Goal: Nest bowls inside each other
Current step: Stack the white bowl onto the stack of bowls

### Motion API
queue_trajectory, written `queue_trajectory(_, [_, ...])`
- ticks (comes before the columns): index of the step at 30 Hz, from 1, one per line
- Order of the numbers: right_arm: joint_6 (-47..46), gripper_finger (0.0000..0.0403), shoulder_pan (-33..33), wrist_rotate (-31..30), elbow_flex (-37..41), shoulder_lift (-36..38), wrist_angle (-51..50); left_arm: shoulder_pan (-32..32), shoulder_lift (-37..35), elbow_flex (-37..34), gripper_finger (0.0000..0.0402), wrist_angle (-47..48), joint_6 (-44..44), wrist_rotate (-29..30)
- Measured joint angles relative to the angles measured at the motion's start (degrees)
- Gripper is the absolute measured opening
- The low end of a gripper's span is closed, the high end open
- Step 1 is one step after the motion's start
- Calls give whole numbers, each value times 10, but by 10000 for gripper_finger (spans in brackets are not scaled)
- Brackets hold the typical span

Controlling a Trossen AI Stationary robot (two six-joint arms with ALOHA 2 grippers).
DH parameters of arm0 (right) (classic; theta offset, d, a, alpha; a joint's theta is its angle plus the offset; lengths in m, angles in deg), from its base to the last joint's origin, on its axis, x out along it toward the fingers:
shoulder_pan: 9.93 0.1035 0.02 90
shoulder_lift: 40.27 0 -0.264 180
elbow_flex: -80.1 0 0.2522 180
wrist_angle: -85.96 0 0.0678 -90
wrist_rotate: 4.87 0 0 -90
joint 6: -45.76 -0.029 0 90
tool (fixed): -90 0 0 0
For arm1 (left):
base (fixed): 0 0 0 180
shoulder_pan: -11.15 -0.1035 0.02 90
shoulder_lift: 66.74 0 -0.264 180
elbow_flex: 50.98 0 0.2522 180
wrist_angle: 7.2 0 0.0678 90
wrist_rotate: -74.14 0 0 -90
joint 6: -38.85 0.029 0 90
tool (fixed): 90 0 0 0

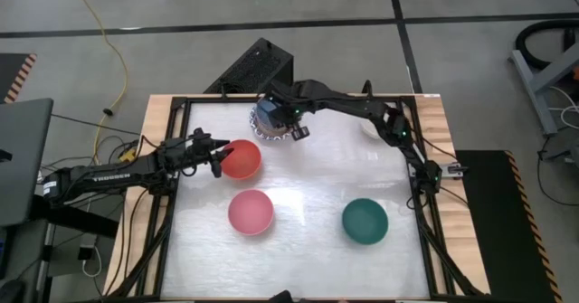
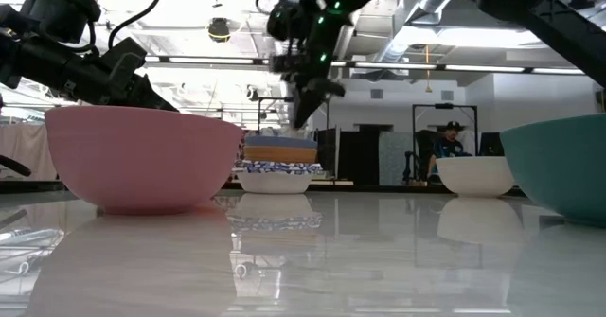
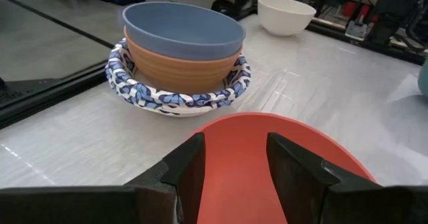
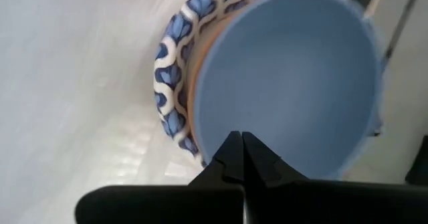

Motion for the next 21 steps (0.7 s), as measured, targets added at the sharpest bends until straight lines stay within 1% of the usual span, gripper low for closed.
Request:
queue_trajectory(3, [-8,7,-3,-2,0,33,-17,0,0,0,148,-1,13,0])
queue_trajectory(7, [-46,7,-16,1,0,85,-54,0,0,0,148,-2,18,-2])
queue_trajectory(9, [-75,7,-29,6,0,112,-90,0,0,0,148,0,17,-11])
queue_trajectory(14, [-171,7,-67,53,0,160,-196,0,0,0,148,0,17,-30])
queue_trajectory(17, [-222,7,-86,58,0,179,-250,0,0,0,148,0,18,-29])
queue_trajectory(19, [-246,7,-95,59,0,189,-270,0,0,0,148,0,19,-30])
queue_trajectory(21, [-267,7,-104,60,14,206,-268,0,0,0,148,1,19,-29])
